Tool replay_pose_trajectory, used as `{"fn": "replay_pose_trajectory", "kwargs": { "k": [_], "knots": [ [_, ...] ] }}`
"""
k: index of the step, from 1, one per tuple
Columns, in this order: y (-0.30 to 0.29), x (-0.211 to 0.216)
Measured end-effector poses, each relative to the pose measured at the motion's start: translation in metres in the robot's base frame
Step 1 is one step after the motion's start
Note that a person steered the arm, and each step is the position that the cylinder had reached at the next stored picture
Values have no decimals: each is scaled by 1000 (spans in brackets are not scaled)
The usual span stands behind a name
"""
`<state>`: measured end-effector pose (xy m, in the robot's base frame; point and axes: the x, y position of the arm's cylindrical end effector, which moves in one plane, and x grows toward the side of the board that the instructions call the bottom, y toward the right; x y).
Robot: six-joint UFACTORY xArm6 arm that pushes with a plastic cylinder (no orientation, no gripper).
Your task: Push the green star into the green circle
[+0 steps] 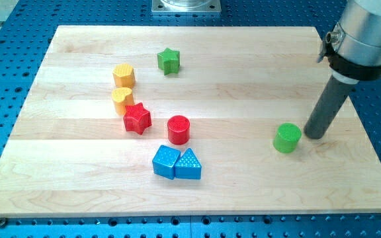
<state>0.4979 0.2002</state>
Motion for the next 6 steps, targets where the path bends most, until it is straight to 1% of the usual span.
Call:
{"fn": "replay_pose_trajectory", "kwargs": {
  "k": [1, 2, 3, 4, 6],
  "knots": [
    [-65, 21],
    [-123, 31],
    [-123, 29],
    [-111, -23],
    [-118, -261]
  ]
}}
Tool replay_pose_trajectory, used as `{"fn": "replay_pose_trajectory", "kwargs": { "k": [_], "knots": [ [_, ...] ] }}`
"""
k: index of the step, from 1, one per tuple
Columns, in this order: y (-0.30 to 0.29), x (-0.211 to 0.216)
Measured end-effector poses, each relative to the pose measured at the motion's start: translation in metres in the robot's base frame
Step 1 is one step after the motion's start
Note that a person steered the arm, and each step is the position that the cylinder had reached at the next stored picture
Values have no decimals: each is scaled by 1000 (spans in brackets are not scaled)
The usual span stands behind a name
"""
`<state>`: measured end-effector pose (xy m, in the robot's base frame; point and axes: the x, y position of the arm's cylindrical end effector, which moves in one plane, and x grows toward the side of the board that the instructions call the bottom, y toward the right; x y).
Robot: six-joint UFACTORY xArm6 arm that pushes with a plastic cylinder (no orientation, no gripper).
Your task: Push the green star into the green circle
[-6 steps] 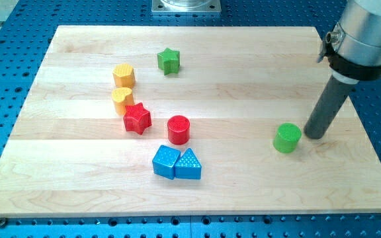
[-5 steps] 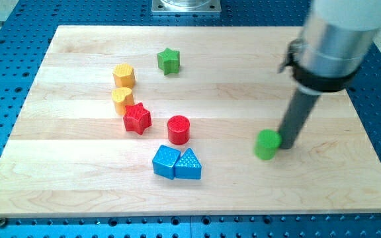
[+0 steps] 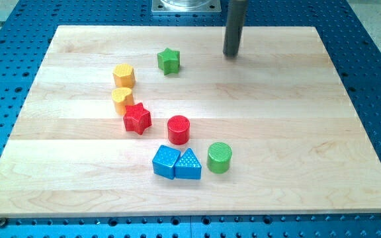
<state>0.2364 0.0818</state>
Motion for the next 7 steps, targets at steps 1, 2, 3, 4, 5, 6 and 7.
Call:
{"fn": "replay_pose_trajectory", "kwargs": {
  "k": [1, 2, 3, 4, 5, 6, 7],
  "knots": [
    [-84, -19],
    [-127, 27],
    [-133, 59],
    [-112, 65],
    [-113, 70],
    [-137, 68],
    [-147, 88]
  ]
}}
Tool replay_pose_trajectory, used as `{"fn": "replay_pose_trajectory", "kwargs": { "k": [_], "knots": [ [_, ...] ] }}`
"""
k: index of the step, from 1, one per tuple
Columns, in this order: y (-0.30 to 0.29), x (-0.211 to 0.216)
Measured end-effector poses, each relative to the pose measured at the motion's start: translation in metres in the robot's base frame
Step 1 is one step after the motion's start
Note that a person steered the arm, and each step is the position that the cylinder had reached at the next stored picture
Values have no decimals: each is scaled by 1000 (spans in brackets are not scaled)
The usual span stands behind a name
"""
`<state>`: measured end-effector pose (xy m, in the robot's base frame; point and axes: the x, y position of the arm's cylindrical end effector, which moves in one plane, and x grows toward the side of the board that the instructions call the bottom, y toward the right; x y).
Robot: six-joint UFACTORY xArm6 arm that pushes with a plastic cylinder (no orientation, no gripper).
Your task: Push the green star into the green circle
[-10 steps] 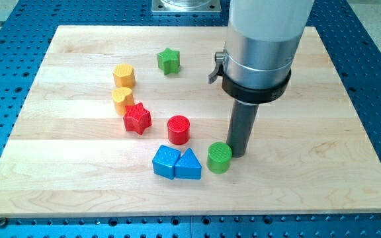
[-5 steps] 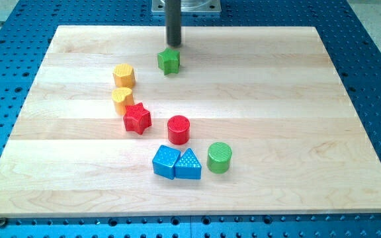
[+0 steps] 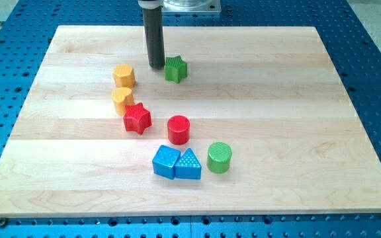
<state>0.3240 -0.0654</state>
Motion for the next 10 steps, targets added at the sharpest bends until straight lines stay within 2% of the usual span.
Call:
{"fn": "replay_pose_trajectory", "kwargs": {
  "k": [1, 2, 4, 6, 7, 8, 9, 10],
  "knots": [
    [29, 19],
    [89, 21],
    [148, 28],
    [185, 85],
    [218, 40],
    [231, 62],
    [216, 128],
    [215, 169]
  ]
}}
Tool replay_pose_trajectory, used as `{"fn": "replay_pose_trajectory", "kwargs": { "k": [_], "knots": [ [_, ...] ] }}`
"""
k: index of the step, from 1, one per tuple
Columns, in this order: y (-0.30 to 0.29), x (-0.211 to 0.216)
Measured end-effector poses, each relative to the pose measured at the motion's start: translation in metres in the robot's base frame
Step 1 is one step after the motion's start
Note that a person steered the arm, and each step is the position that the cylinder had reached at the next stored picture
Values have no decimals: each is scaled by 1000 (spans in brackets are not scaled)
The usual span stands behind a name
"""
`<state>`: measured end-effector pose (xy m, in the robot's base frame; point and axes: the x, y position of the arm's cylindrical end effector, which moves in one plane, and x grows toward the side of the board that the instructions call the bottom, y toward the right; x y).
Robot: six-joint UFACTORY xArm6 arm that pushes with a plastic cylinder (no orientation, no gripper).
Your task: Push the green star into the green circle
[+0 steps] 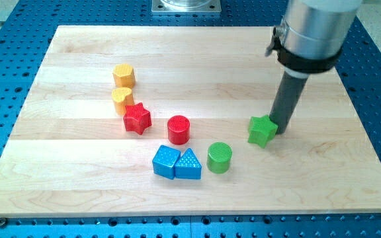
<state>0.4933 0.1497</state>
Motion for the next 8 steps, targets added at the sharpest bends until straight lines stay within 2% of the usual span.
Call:
{"fn": "replay_pose_trajectory", "kwargs": {
  "k": [2, 3, 4, 5, 7, 8],
  "knots": [
    [-32, 54],
    [-43, 62],
    [-1, 27],
    [-3, -9],
    [-75, 42],
    [-67, 26]
  ]
}}
